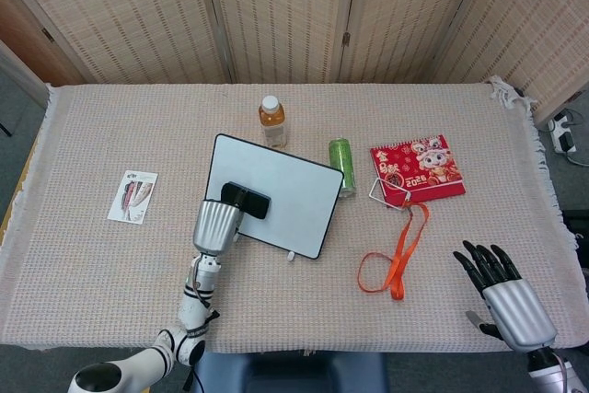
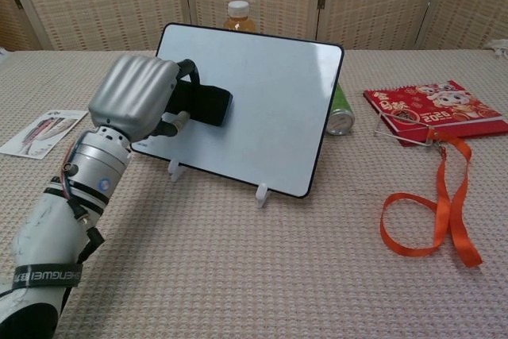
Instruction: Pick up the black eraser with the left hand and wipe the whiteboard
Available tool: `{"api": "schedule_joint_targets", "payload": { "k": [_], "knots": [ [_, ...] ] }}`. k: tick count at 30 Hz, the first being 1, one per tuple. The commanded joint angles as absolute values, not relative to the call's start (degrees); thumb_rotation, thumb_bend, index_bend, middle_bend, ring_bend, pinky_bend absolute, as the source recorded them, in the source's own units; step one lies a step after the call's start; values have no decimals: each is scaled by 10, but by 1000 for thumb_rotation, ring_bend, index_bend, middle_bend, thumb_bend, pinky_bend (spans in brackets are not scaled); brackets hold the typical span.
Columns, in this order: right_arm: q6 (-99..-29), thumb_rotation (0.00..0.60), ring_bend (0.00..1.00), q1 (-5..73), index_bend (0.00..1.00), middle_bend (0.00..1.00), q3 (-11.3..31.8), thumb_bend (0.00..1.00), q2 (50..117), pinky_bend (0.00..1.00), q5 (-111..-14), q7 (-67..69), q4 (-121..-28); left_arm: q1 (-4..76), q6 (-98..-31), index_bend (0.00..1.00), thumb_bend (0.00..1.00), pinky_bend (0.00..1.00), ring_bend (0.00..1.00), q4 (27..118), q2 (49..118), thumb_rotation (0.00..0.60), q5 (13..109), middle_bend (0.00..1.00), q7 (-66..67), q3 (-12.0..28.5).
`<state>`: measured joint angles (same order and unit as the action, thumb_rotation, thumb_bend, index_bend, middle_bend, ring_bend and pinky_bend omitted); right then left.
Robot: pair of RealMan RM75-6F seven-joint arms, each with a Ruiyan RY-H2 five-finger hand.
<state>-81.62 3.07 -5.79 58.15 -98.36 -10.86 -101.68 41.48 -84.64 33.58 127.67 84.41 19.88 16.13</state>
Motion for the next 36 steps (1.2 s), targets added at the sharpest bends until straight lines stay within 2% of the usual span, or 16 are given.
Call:
{"api": "schedule_joint_targets", "payload": {
  "k": [1, 9, 11, 13, 17, 20, 24, 29, 36],
  "knots": [
    [-817, 600, 0, 30, 0, 0, -58, 257, 582, 0, -984, -109, -1017, 418, -845, 726, 482, 1000, 999, 328, 1282, 600, 840, 1000, 198, 162],
    [-819, 600, 0, 29, 0, 0, -57, 256, 581, 0, -985, -107, -1016, 428, -834, 680, 481, 1000, 999, 307, 1293, 600, 831, 1000, 197, 162],
    [-820, 600, 0, 29, 0, 0, -57, 256, 581, 0, -985, -107, -1016, 429, -834, 639, 480, 1000, 999, 302, 1295, 600, 830, 1000, 196, 161],
    [-821, 600, 0, 28, 0, 0, -57, 256, 581, 0, -985, -106, -1016, 429, -836, 558, 479, 1000, 999, 299, 1296, 600, 831, 1000, 190, 159],
    [-820, 600, 0, 28, 0, 0, -57, 257, 581, 0, -985, -108, -1016, 426, -842, 300, 478, 1000, 998, 305, 1289, 600, 836, 1000, 178, 151],
    [-819, 600, 0, 28, 0, 0, -56, 256, 583, 0, -985, -111, -1016, 421, -844, 210, 476, 1000, 998, 318, 1282, 600, 837, 1000, 182, 145],
    [-819, 600, 0, 27, 0, 0, -57, 256, 584, 0, -985, -115, -1017, 416, -844, 164, 468, 1000, 998, 337, 1275, 600, 836, 1000, 192, 141],
    [-819, 600, 0, 27, 0, 0, -56, 256, 584, 0, -984, -115, -1016, 407, -835, 97, 408, 1000, 997, 367, 1262, 600, 832, 1000, 215, 136],
    [-818, 600, 0, 26, 0, 0, -57, 257, 587, 0, -985, -120, -1016, 379, -830, 35, 345, 1000, 997, 466, 1218, 600, 822, 1000, 290, 126]
  ]
}}
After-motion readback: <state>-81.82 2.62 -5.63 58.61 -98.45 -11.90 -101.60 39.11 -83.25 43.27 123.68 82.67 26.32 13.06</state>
